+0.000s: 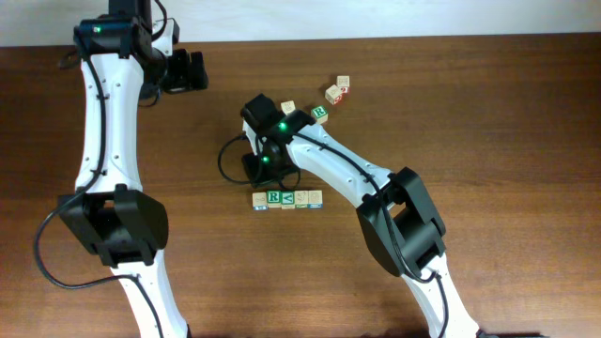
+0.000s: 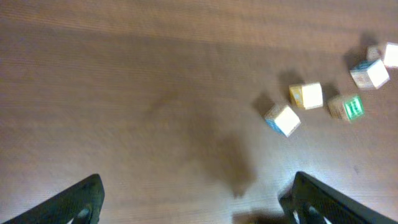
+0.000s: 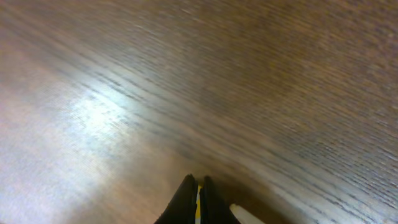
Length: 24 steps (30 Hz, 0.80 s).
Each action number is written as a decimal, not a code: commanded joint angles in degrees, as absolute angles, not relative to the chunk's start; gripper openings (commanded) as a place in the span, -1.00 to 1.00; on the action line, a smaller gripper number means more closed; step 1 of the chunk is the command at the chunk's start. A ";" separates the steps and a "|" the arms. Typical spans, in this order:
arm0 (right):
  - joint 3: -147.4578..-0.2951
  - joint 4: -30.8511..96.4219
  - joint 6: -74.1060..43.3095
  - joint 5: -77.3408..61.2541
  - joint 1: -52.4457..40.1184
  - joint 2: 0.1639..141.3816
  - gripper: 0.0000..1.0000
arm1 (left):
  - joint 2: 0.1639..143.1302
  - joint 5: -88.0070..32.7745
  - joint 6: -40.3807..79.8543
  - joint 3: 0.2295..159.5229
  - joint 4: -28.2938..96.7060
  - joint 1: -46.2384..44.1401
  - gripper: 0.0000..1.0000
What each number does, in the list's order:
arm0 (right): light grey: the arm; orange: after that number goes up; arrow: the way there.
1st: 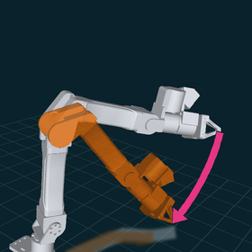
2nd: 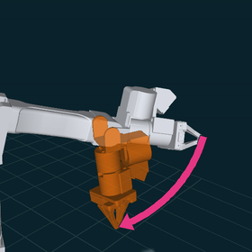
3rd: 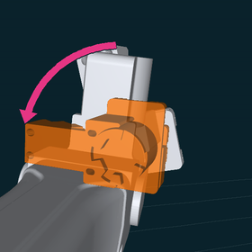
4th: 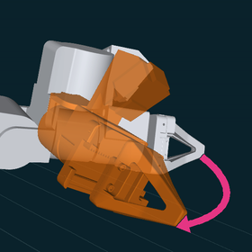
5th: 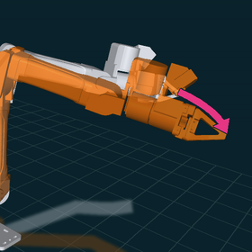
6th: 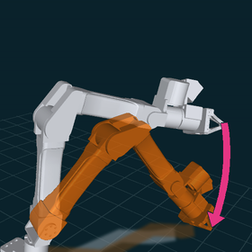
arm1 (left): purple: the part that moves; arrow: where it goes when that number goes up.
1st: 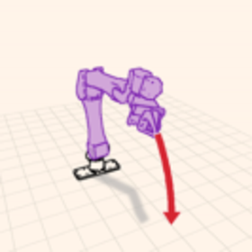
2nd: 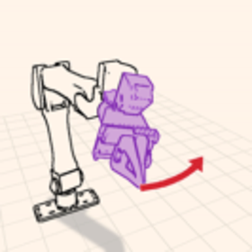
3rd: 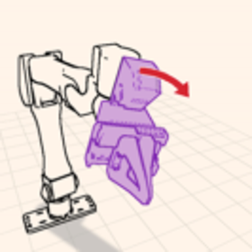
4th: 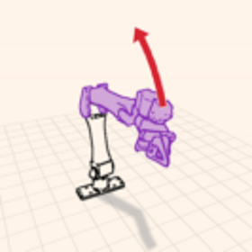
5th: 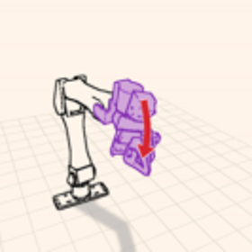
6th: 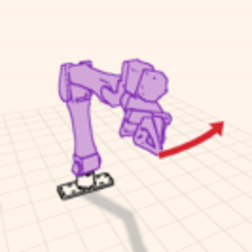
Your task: Rotate 5 blocks
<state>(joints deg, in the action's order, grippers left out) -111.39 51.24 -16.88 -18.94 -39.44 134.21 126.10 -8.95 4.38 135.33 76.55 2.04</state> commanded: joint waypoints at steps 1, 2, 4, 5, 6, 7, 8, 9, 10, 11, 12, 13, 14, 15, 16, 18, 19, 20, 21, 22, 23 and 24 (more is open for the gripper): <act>-112.97 52.62 -13.69 -20.58 -41.74 133.82 -0.88 | 125.93 -4.51 4.71 135.81 73.93 2.59 0.91; -112.97 52.99 -13.34 -20.60 -42.19 133.80 -0.88 | 125.93 -4.45 4.71 135.81 73.49 3.03 0.91; -112.97 53.80 -12.08 -20.56 -43.22 133.80 -0.87 | 125.93 -4.47 4.71 135.81 72.86 4.16 0.91; -112.97 54.15 -10.90 -20.73 -43.68 133.80 -0.86 | 125.93 -4.47 4.71 135.81 72.84 4.84 0.91; -112.97 54.72 -9.19 -20.80 -44.40 133.80 -0.87 | 125.93 -4.47 4.73 135.81 72.88 5.37 0.91; -112.97 55.37 -8.16 -20.53 -45.12 133.80 -0.86 | 125.93 -4.49 4.73 135.81 72.97 5.93 0.91; -112.97 55.79 -7.81 -20.29 -45.65 133.80 -0.86 | 125.93 -4.51 4.73 135.81 73.08 6.24 0.91; -112.97 56.31 -7.73 -19.94 -46.15 133.80 -0.87 | 125.93 -4.67 4.73 135.81 73.14 6.44 0.91; -112.97 56.93 -7.73 -19.55 -46.52 133.80 -0.86 | 125.93 -4.69 4.73 135.79 73.32 6.46 0.91; -112.95 57.95 -7.79 -18.72 -46.92 133.80 -0.87 | 125.93 -4.69 4.73 135.79 73.41 6.44 0.91; -112.92 58.85 -8.03 -17.67 -47.11 133.82 -0.86 | 125.95 -4.69 4.73 135.81 73.54 6.42 0.91; -112.90 59.75 -8.86 -16.40 -47.24 133.88 -0.86 | 125.95 -4.69 4.73 135.79 73.69 6.39 0.91; -112.64 60.34 -10.04 -15.11 -47.35 133.88 -0.87 | 125.95 -4.67 4.73 135.79 73.82 6.39 0.91; -112.33 60.71 -11.05 -14.20 -47.35 133.91 -0.86 | 125.95 -4.67 4.73 135.79 73.97 6.39 0.91; -112.01 60.71 -11.49 -13.65 -47.33 133.95 -0.87 | 125.95 -4.67 4.73 135.79 74.17 6.39 0.91; -111.57 60.84 -13.82 -12.01 -47.22 134.19 -0.87 | 125.95 -4.67 4.73 135.81 74.63 6.39 0.91; -111.53 61.04 -14.33 -11.29 -47.22 134.21 -0.87 | 125.95 -4.67 4.73 135.79 74.89 6.39 0.91; -111.53 61.10 -14.44 -11.03 -47.22 134.30 -0.87 | 125.95 -4.67 4.73 135.79 75.05 6.39 0.90; -111.53 61.10 -14.44 -10.87 -47.24 134.30 -0.87 | 125.95 -4.69 4.73 135.81 75.20 6.39 0.91; -111.53 61.10 -14.44 -10.85 -47.24 134.32 -0.87 | 125.95 -4.67 4.73 135.79 75.29 6.39 0.90; -111.53 61.10 -14.44 -10.70 -47.24 134.37 -0.87 | 125.95 -4.67 4.73 135.79 75.37 6.39 0.91; -111.53 61.10 -14.46 -10.39 -47.24 134.41 -0.87 | 125.95 -4.69 4.73 135.79 75.48 6.39 0.90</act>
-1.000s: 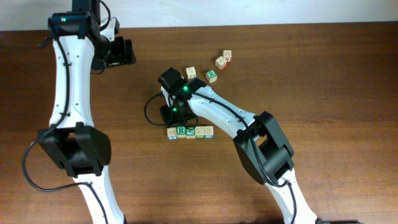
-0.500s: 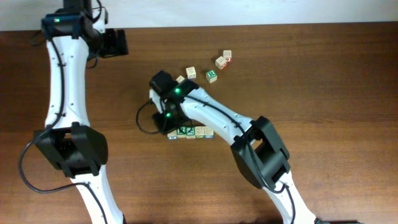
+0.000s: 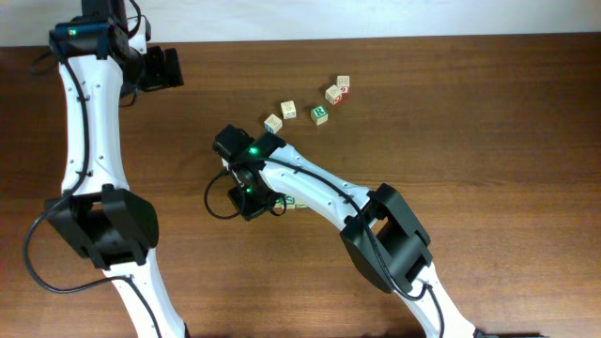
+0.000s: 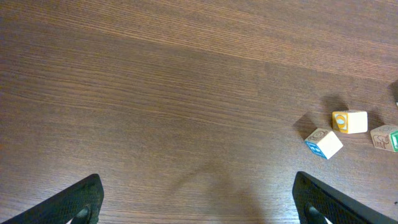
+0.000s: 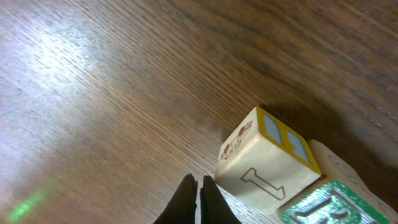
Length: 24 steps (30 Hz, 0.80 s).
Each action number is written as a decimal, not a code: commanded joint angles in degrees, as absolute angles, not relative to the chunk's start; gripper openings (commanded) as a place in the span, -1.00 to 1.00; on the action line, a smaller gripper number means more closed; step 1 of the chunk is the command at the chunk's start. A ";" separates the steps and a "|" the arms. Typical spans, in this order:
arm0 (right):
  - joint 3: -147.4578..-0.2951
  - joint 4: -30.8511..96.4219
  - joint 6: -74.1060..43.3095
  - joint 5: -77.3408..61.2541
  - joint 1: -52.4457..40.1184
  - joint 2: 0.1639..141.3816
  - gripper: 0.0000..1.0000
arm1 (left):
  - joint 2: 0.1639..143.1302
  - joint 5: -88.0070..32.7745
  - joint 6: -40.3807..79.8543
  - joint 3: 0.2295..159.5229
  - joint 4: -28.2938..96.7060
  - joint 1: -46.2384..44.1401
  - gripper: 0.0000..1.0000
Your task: Rotate 5 blocks
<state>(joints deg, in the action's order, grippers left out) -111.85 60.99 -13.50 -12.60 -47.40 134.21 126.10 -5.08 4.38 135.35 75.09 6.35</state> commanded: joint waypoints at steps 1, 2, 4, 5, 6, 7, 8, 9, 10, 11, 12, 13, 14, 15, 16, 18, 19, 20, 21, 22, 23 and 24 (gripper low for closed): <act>-111.53 61.12 -14.46 -10.07 -47.24 134.41 -0.87 | 125.95 -4.69 4.73 135.79 75.57 6.37 0.90; -111.53 61.10 -14.46 -9.67 -47.22 134.43 -0.86 | 125.95 -4.69 4.73 135.79 75.70 6.39 0.90; -111.53 61.01 -14.46 -9.58 -47.22 134.43 -0.86 | 125.95 -4.69 4.73 135.81 75.70 6.39 0.91; -111.53 60.95 -14.46 -9.61 -47.24 134.43 -0.86 | 125.95 -4.69 4.73 135.81 75.75 6.39 0.91; -111.53 60.90 -14.46 -9.61 -47.24 134.43 -0.87 | 125.95 -4.69 4.73 135.79 75.79 6.39 0.91; -111.53 60.88 -14.44 -9.61 -47.24 134.43 -0.87 | 125.95 -4.69 4.73 135.79 75.92 6.39 0.90; -111.53 60.88 -14.44 -9.61 -47.24 134.43 -0.86 | 125.95 -4.69 4.73 135.81 75.96 6.39 0.91; -111.53 60.88 -14.44 -9.63 -47.24 134.43 -0.87 | 125.95 -4.69 4.73 135.79 75.96 6.39 0.91; -111.53 60.88 -14.41 -9.69 -47.24 134.43 -0.87 | 125.95 -4.69 4.73 135.79 75.96 6.39 0.91; -111.55 60.80 -14.20 -10.35 -47.24 134.41 -0.88 | 125.95 -4.69 4.73 135.79 75.99 6.39 0.91; -111.74 60.80 -12.93 -12.21 -47.22 134.17 -0.88 | 125.95 -4.71 4.73 135.79 76.31 6.39 0.85; -112.12 60.97 -12.01 -13.58 -47.18 133.93 -0.88 | 125.93 -5.17 4.71 135.81 76.86 6.37 0.79; -112.81 61.49 -12.03 -13.96 -47.13 133.29 -0.88 | 125.58 -5.13 4.34 135.85 77.28 6.24 0.79; -113.54 62.08 -12.01 -13.91 -46.98 132.60 -0.88 | 125.19 -5.10 3.73 135.87 77.47 6.00 0.78; -114.54 62.89 -12.01 -13.89 -46.65 131.59 -0.89 | 124.53 -5.10 3.09 135.87 77.71 5.72 0.79; -117.08 65.41 -12.03 -13.91 -45.06 129.23 -0.88 | 121.91 -5.08 2.98 135.87 78.35 5.15 0.79; -117.86 66.61 -12.08 -13.93 -44.05 128.20 -0.89 | 120.40 -5.08 2.98 135.87 78.72 4.97 0.80; -118.41 68.25 -12.53 -13.96 -42.63 127.02 -0.88 | 118.34 -5.08 2.98 135.87 79.29 4.86 0.80; -118.43 69.01 -12.86 -14.06 -41.91 126.54 -0.89 | 116.99 -5.08 2.98 135.87 79.81 4.82 0.79; -118.41 70.67 -12.99 -14.57 -40.84 126.02 -0.88 | 115.52 -5.08 2.98 135.87 80.53 4.73 0.79; -118.41 72.64 -13.67 -15.27 -39.86 126.02 -0.89 | 113.86 -5.08 2.98 135.87 81.54 4.43 0.80; -118.41 74.50 -14.00 -15.68 -39.20 126.02 -0.88 | 112.66 -5.08 2.98 135.87 82.32 4.08 0.79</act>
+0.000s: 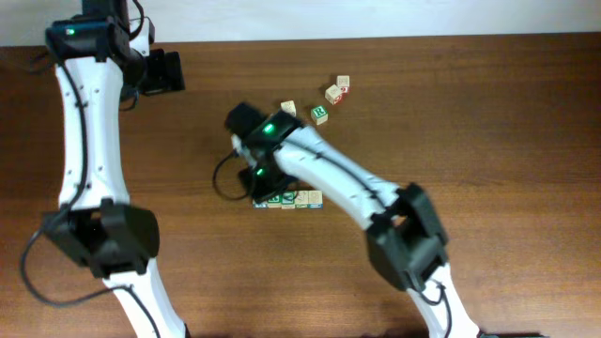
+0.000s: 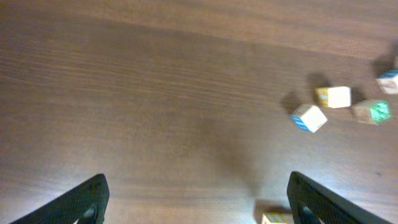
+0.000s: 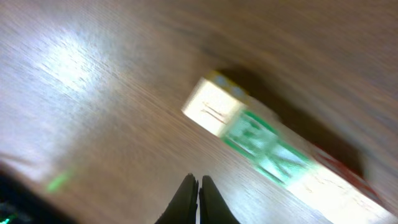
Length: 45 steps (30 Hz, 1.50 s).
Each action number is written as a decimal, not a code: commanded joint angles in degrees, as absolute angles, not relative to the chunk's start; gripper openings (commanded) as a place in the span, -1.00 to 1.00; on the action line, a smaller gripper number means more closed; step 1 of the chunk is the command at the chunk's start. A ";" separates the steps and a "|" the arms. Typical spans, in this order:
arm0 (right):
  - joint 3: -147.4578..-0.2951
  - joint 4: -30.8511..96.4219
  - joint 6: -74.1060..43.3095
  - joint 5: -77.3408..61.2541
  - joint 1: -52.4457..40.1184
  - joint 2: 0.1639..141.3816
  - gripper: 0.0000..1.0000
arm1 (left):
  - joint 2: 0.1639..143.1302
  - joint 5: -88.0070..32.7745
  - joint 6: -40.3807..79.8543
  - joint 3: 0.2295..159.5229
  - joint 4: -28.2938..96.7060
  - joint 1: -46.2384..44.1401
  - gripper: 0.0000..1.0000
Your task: Rotate 5 blocks
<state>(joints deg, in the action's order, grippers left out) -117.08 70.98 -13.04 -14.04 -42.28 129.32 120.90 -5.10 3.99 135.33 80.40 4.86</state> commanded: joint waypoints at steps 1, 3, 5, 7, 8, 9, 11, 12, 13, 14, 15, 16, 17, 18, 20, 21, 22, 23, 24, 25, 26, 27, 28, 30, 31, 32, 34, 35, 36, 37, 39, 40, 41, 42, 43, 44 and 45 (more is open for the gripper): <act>-118.28 76.62 -13.98 -15.88 -38.54 126.13 -0.88 | 111.68 -5.08 3.01 135.87 83.24 3.51 0.78; -117.60 78.78 -13.98 -15.88 -38.33 126.26 -0.88 | 111.07 -4.93 2.98 135.87 84.60 2.59 0.79; -116.14 79.29 -14.13 -15.88 -38.70 126.28 -0.88 | 111.57 -4.64 2.98 135.79 85.41 2.26 0.79; -113.78 78.67 -16.29 -15.84 -39.29 126.37 -0.88 | 112.46 -4.62 2.98 135.79 85.38 2.28 0.81; -112.25 78.30 -17.34 -15.68 -39.44 126.50 -0.88 | 113.16 -4.64 2.98 135.79 85.14 2.26 0.82; -111.07 77.67 -17.98 -15.68 -39.48 126.50 -0.88 | 113.54 -4.64 2.98 135.79 85.12 2.26 0.83; -108.55 76.03 -19.22 -15.70 -39.70 126.50 -0.88 | 114.37 -4.64 2.98 135.79 85.14 2.28 0.84; -107.39 75.02 -19.29 -15.70 -39.81 126.50 -0.88 | 114.65 -4.64 2.98 135.79 85.14 2.28 0.84; -105.97 73.69 -20.29 -15.68 -40.12 126.50 -0.88 | 114.98 -4.64 2.98 135.79 85.12 2.28 0.85; -104.88 72.55 -20.73 -15.68 -40.36 126.50 -0.88 | 115.26 -4.64 2.98 135.79 85.10 2.28 0.86; -104.14 71.59 -20.99 -15.62 -40.51 126.50 -0.88 | 115.50 -4.64 2.98 135.79 84.97 2.28 0.87; -103.22 70.39 -21.82 -15.64 -40.73 126.50 -0.88 | 115.79 -4.64 2.98 135.79 84.82 2.28 0.88; -102.37 69.28 -22.26 -15.62 -40.88 126.50 -0.88 | 116.07 -4.64 2.98 135.79 84.62 2.28 0.89; -101.38 68.01 -23.14 -15.14 -40.97 126.50 -0.88 | 116.38 -4.64 2.98 135.79 84.40 2.28 0.92; -99.48 65.60 -25.06 -12.99 -40.97 126.58 -0.88 | 117.05 -4.64 2.98 135.79 83.94 2.28 0.95; -98.74 64.66 -25.54 -12.84 -40.97 126.58 -0.88 | 117.27 -4.62 2.98 135.79 83.83 2.28 0.96; -98.24 64.01 -25.67 -12.86 -40.97 126.58 -0.88 | 117.32 -4.62 2.98 135.79 83.81 2.28 0.97; -97.73 63.33 -25.91 -12.84 -40.97 126.58 -0.88 | 117.32 -4.62 2.98 135.79 83.64 2.28 0.97; -97.56 63.07 -26.04 -12.82 -40.97 126.61 -0.88 | 117.32 -4.62 2.98 135.79 83.46 2.28 0.98; -97.54 62.72 -26.04 -12.82 -40.97 126.76 -0.88 | 117.32 -4.64 2.98 135.79 83.09 2.28 0.99; -97.54 62.39 -26.04 -12.80 -40.97 126.80 -0.88 | 117.32 -4.64 2.98 135.79 82.76 2.28 1.00; -97.54 61.56 -26.04 -12.51 -40.97 126.91 -0.88 | 117.32 -4.64 2.98 135.79 82.65 2.28 0.99; -97.54 60.95 -26.04 -11.88 -40.97 126.91 -0.88 | 117.32 -4.64 2.98 135.79 82.56 2.28 0.99; -97.54 60.27 -26.06 -11.64 -40.97 126.91 -0.88 | 117.32 -4.62 2.98 135.79 82.56 2.28 0.99; -97.54 60.14 -26.06 -11.53 -40.97 126.91 -0.88 | 117.32 -4.64 2.98 135.79 82.56 2.28 0.99; -97.54 60.12 -26.06 -11.51 -40.97 126.91 -0.88 | 117.32 -4.62 2.98 135.79 82.59 2.28 0.99; -97.54 60.03 -26.06 -11.31 -40.97 126.91 -0.88 | 117.32 -4.62 2.98 135.79 82.56 2.28 0.99; -97.54 59.94 -26.06 -11.31 -40.97 126.91 -0.88 | 117.32 -4.62 2.98 135.79 82.59 2.28 0.99; -97.54 59.88 -26.04 -11.27 -40.97 126.91 -0.88 | 117.32 -4.64 2.98 135.79 82.61 2.28 0.99; -97.54 59.66 -26.04 -10.94 -40.97 126.91 -0.88 | 117.32 -4.64 2.98 135.79 82.61 2.28 0.99; -97.54 59.48 -26.04 -10.87 -40.97 126.93 -0.88 | 117.32 -4.62 2.98 135.79 82.59 2.28 0.98; -97.54 59.53 -26.04 -10.90 -40.97 126.93 -0.88 | 117.32 -4.62 2.98 135.79 82.61 2.28 0.99; -97.54 59.53 -26.04 -10.94 -40.97 126.93 -0.88 | 117.32 -4.64 2.98 135.79 82.61 2.28 0.99; -97.54 59.55 -26.02 -11.29 -40.99 126.93 -0.88 | 117.32 -4.64 2.98 135.79 82.61 2.28 0.99; -97.54 59.61 -26.00 -11.68 -40.97 126.91 -0.89 | 117.32 -4.64 2.98 135.79 82.63 2.28 0.99; -97.56 59.75 -25.98 -12.14 -40.97 126.89 -0.90 | 117.32 -4.64 2.98 135.79 82.63 2.28 0.99; -97.67 60.01 -25.74 -12.62 -40.97 126.69 -0.91 | 117.32 -4.64 2.98 135.79 82.63 2.28 0.99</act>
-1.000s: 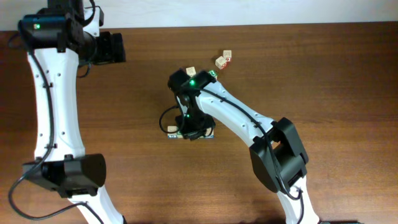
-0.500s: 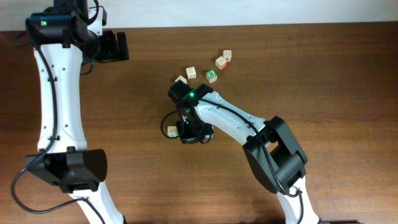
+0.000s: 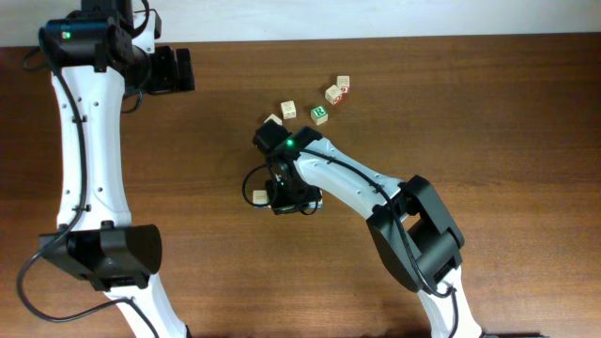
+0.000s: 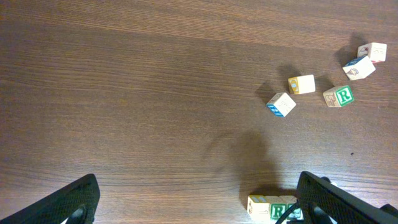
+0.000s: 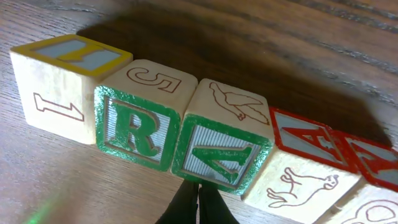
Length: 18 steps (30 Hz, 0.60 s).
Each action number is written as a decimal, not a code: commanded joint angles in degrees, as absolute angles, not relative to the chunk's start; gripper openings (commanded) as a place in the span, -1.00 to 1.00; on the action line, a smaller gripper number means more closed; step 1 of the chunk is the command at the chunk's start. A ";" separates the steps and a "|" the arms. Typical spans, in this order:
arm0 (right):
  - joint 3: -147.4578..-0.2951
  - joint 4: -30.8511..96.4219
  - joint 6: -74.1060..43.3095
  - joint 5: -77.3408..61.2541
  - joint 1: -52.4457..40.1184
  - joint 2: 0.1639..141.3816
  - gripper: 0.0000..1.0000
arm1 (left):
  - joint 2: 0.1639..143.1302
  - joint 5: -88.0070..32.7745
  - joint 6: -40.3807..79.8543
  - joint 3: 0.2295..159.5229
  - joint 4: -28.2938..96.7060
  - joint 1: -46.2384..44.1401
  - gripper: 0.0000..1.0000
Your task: Rotate 5 blocks
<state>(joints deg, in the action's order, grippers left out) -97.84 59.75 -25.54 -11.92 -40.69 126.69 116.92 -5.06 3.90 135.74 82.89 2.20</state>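
Observation:
A row of wooden letter blocks fills the right wrist view: a yellow "1" block [image 5: 65,81], a green R block [image 5: 138,124], a green A block [image 5: 221,149] and two red-edged blocks [image 5: 301,165]. My right gripper [image 5: 199,202] is shut, its tips right at the front face of the green A block. In the overhead view the right gripper [image 3: 291,195] covers most of the row; only the yellow end block [image 3: 259,196] shows. My left gripper [image 4: 198,186] hangs open high over bare wood at the table's far left, also seen from overhead [image 3: 174,70].
Several loose blocks lie behind the row: a blue-edged one [image 4: 282,104], a yellow one [image 4: 301,84], a green R one [image 4: 337,96] and two more [image 4: 365,59] beyond. The right arm [image 3: 357,183] stretches across the table's middle.
My right gripper was higher over the row's left end, in a blurred view; now it sits low with its shut tips at the green A block. The left arm has shifted slightly.
First my shut right gripper hung over bare wood behind the row. Then it was beside the yellow end block, then above the row's left part, and now low at the green A block. The left gripper stayed open at the far left throughout.

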 commanded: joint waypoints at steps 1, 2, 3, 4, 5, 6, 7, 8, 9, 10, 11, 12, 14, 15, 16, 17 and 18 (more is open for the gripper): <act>-98.19 60.73 -25.54 -13.28 -40.77 126.15 -0.91 | 117.32 -4.64 2.98 135.79 82.59 2.28 0.99; -98.59 61.04 -25.52 -13.32 -40.62 125.71 -0.91 | 117.32 -4.64 2.98 135.81 82.56 2.28 0.99; -99.48 61.80 -24.84 -13.28 -40.18 124.31 -0.92 | 117.30 -4.64 2.98 135.87 82.52 2.28 1.00; -100.12 62.30 -24.25 -13.28 -39.81 123.13 -0.92 | 117.19 -4.64 2.98 136.16 82.54 2.28 1.00; -101.14 63.31 -23.51 -13.21 -38.96 120.90 -0.92 | 117.01 -4.64 2.96 136.84 82.85 2.28 1.00; -101.58 63.68 -22.72 -13.21 -38.41 119.55 -0.92 | 116.84 -4.64 2.66 137.45 83.29 2.28 0.99; -102.24 64.71 -22.28 -12.82 -36.97 116.51 -0.92 | 116.38 -4.64 2.04 138.34 84.03 2.28 0.99; -102.39 65.19 -21.52 -12.86 -35.75 114.37 -0.91 | 115.87 -4.64 1.87 139.00 84.82 2.28 0.99; -102.39 66.17 -21.43 -12.84 -33.52 111.13 -0.92 | 114.91 -4.62 1.87 139.61 86.13 2.28 1.00; -102.39 67.05 -21.23 -12.88 -31.42 108.81 -0.91 | 113.89 -4.62 1.87 139.65 87.35 2.28 0.96; -102.39 67.96 -19.62 -13.65 -29.21 106.63 -0.90 | 112.99 -4.62 1.93 139.65 89.21 2.28 0.86; -102.39 68.99 -16.84 -15.09 -26.89 104.73 -0.88 | 112.18 -4.62 2.39 139.65 91.44 2.44 0.82; -102.39 71.40 -13.21 -16.84 -23.49 102.48 -0.83 | 110.89 -4.49 4.78 139.65 95.53 3.05 0.78; -102.37 72.53 -11.49 -17.41 -22.02 101.80 -0.82 | 110.34 -4.45 4.99 139.63 96.73 3.40 0.74; -102.32 73.67 -10.13 -17.65 -20.75 101.36 -0.82 | 109.32 -4.69 4.99 138.87 96.73 3.60 0.69; -102.32 74.89 -8.34 -17.67 -19.46 101.23 -0.79 | 107.87 -4.64 5.63 137.58 96.73 3.57 0.70; -102.21 75.75 -5.19 -18.48 -18.48 101.25 -0.73 | 105.65 -4.86 6.00 135.37 96.73 3.33 0.70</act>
